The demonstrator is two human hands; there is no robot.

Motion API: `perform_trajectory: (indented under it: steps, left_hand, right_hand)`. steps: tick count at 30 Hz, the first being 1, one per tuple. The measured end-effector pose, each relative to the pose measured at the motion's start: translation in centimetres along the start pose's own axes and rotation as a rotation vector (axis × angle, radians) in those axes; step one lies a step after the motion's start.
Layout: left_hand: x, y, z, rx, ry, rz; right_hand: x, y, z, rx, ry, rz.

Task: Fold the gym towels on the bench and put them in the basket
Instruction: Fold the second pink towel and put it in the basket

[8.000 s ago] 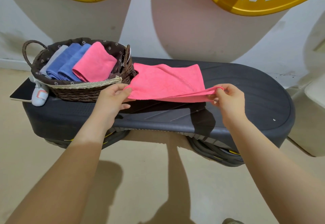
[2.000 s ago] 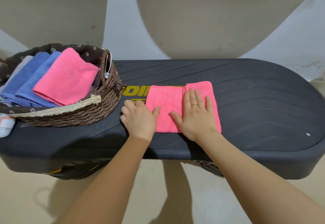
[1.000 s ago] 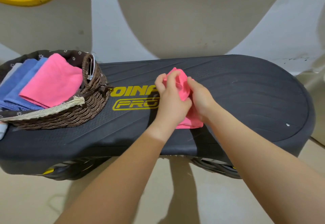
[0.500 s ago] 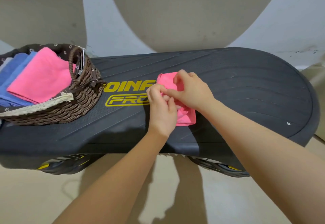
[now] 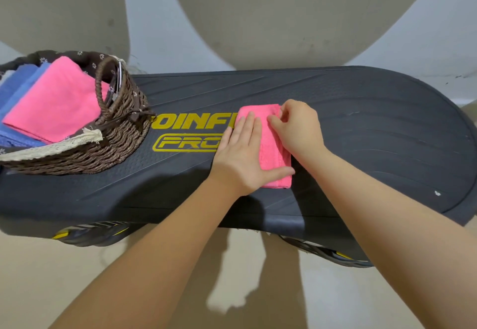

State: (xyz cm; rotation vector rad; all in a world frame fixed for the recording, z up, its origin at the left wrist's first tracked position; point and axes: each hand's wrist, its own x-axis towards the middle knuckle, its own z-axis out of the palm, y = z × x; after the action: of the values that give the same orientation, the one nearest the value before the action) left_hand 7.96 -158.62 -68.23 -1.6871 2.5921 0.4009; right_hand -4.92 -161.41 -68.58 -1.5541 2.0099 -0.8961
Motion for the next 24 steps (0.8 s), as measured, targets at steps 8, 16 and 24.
perform_trajectory:
  steps: [8, 16, 24]
  left_hand:
    - [-1.1, 0.6, 1.3, 0.061, 0.196, 0.092]
    - [-2.0, -1.7, 2.1, -0.189, 0.353, 0.304]
    - [-3.8, -3.2, 1.3, -0.22, 0.188, 0.234]
  right_hand:
    - [1.8, 0.4, -0.5, -0.235, 0.008, 0.074]
    - [2.3, -0.1, -1.3, -0.223, 0.015, -0.058]
    - [-0.4, 2.4, -5.3, -0.62, -0.487, -0.764]
